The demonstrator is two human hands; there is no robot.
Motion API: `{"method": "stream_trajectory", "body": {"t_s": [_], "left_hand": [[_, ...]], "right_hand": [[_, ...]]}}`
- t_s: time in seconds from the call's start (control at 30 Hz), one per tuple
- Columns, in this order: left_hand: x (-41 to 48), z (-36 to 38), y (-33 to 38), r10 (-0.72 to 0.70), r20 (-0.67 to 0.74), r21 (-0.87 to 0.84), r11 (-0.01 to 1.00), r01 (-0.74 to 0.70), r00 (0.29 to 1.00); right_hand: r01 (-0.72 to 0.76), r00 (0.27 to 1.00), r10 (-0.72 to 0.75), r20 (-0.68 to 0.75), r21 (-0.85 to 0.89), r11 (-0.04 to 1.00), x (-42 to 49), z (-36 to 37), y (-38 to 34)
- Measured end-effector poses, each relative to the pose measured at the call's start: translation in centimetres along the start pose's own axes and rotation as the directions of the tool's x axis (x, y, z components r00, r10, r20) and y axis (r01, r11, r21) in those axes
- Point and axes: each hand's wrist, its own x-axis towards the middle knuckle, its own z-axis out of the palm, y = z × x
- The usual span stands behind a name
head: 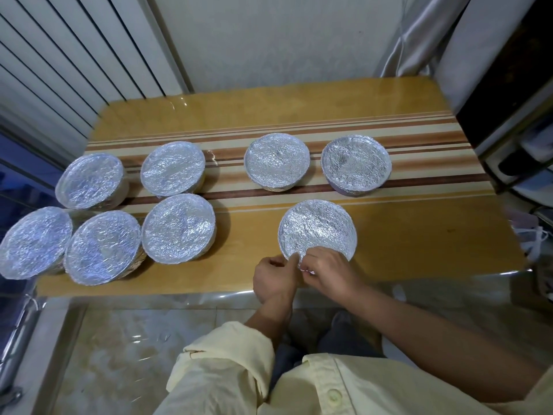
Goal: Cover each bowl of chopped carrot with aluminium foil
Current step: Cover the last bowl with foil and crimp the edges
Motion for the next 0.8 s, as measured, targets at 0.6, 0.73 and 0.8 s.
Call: {"method": "stream_trajectory", "body": {"t_s": [0.6,0.73,0.8], "left_hand": [[0.2,0.6,-0.3,-0.036,0.069,-0.015,0.999,0.037,0.997],[0.3,0.7,-0.9,0.004,0.110,-0.031,1.000,-0.001,0.994],[0.3,0.6,-1.3,0.000,0.123,-0.060,0.998,0.008,0.992]], "right_hand": [[0.018,1.000,-0.019,-0.016,-0.020,1.000,0.0,-0.1,0.0],[0.008,1.000,-0.008,-0.030,0.000,1.000,-0.1,-0.2,0.1],[0.006,0.999,-0.006,-0.040,-0.001,1.000,-0.1,-0.2,0.1]]}}
